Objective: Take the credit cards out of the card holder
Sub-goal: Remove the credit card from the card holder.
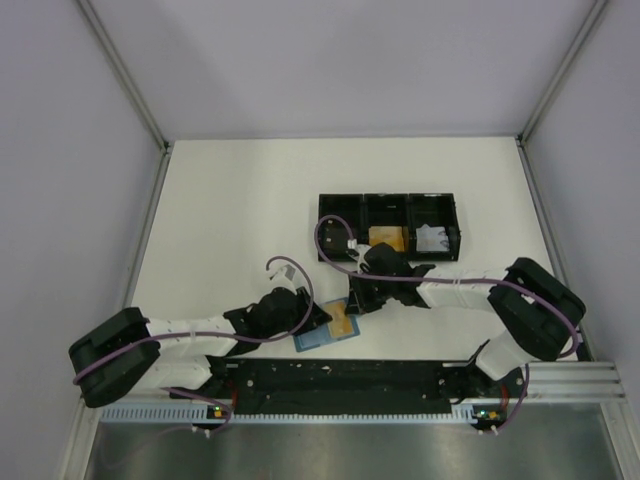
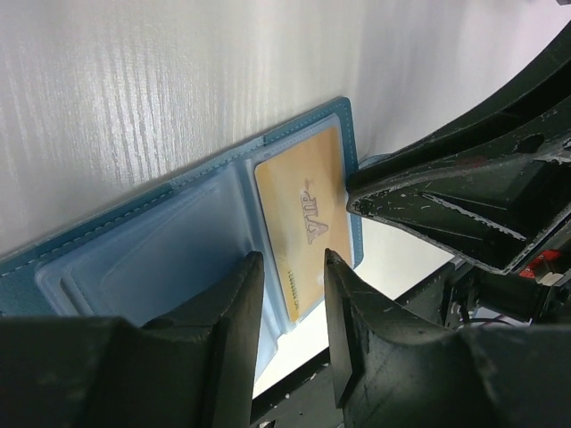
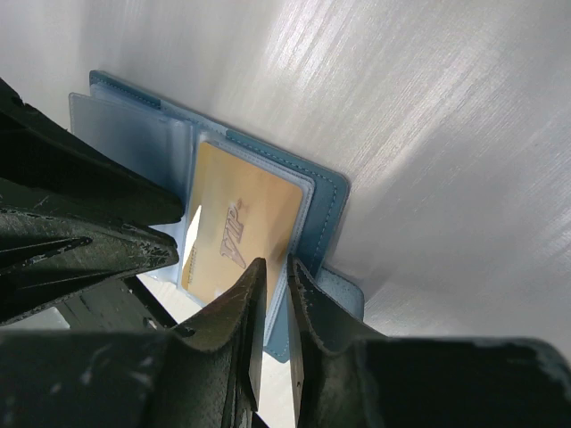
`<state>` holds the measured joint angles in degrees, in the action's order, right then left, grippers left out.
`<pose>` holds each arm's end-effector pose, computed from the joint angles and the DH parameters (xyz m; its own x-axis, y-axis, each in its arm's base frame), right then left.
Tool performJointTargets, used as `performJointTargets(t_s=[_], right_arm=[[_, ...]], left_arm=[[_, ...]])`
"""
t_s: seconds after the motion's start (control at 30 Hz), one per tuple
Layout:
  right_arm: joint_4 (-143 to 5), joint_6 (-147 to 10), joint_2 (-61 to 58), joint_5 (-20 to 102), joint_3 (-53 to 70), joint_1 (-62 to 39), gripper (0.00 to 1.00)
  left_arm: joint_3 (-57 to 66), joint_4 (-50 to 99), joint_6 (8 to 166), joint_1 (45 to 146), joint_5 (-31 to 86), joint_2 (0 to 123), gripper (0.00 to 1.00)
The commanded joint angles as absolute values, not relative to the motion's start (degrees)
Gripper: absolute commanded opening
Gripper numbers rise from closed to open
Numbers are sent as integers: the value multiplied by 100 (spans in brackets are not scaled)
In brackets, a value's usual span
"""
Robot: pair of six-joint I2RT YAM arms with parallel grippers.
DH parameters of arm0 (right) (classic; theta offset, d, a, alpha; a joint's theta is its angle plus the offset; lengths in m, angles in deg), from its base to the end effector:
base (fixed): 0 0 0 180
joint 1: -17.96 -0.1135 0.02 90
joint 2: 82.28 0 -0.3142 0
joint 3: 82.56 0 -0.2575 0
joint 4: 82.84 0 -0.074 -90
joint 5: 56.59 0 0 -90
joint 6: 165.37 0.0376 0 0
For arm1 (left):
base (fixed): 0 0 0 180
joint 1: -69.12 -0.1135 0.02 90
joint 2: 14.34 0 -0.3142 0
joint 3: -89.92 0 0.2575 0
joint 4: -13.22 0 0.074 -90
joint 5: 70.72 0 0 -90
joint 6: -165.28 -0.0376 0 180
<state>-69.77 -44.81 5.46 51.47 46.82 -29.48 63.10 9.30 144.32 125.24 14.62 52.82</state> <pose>0.1830 0.2165 0.1878 -0.8717 -0.2346 -0.4302 -0.4544 0.7155 0.5306 0.1051 -0.1511 0.1702 -0.8571 -0.3932 -0.3329 -0.0261 0.6784 -0.7342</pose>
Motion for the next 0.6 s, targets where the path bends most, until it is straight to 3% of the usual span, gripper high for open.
performJointTargets(t_s=[0.0,0.57], right_arm=[[-7103,-4505,684,5432,4661,-2924,15],[-7754,-4224,965,6013,4741,-2924,15]], left_arm=[[6475,718,14489,12502,1506,5307,39],[6704,297,14682,12502,1638,5369,40]])
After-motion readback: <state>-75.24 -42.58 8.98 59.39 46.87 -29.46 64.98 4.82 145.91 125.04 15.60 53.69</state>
